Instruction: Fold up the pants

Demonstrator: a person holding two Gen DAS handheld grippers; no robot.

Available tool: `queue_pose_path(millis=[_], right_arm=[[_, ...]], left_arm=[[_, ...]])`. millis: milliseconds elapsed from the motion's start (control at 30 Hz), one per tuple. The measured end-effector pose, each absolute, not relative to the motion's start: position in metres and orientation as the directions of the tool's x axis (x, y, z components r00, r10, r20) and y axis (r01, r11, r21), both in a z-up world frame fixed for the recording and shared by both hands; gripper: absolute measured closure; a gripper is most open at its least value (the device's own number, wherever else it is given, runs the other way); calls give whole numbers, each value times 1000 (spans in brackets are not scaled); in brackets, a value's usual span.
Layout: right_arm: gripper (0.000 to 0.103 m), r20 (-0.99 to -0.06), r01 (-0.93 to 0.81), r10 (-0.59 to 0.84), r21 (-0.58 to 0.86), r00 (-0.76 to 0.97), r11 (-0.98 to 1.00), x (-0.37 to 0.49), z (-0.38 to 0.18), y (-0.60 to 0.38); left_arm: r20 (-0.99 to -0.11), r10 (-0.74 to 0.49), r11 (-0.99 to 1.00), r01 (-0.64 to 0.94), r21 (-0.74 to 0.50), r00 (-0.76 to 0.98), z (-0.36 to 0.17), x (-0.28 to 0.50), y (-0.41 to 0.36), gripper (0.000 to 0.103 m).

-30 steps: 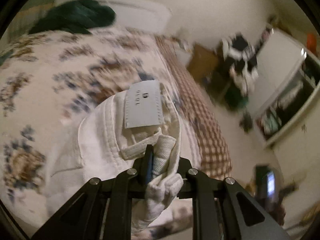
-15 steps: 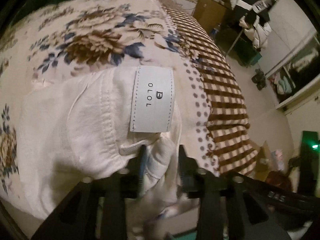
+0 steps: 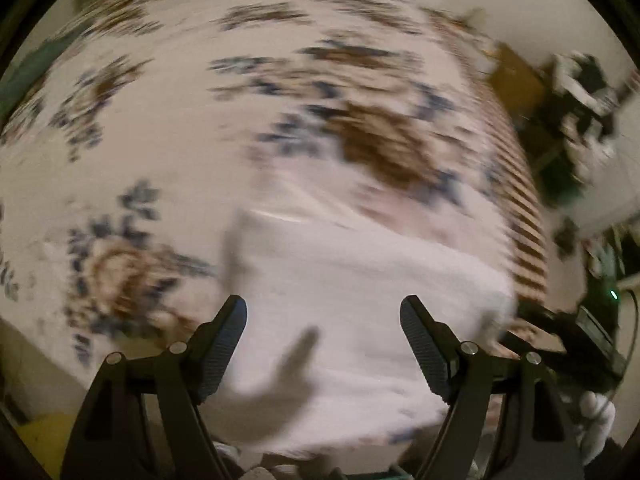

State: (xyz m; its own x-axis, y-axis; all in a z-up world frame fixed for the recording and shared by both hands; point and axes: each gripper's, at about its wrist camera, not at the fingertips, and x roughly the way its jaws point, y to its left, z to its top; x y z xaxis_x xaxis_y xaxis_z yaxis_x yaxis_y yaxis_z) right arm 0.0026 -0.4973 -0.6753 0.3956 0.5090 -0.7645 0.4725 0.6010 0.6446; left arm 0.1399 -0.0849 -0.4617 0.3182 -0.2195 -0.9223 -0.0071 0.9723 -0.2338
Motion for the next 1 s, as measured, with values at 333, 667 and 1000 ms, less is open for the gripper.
queue_pose_path(millis=[333,667,1000], right_arm=[[71,-783,465,548,618,295,634,36,-711,-443],[97,-845,574,434,532,313,622,8,-693,-476],[97,-910,649,321,412,262,639,0,-710,-489]], left_arm=[[-947,-159,981,-62,-183,281,-503,204,-42,25],[-952,-263,964,19,-264,155,-547,247,-81,25],[-920,-367,929,97,-357,135,-564,265,-91,68]])
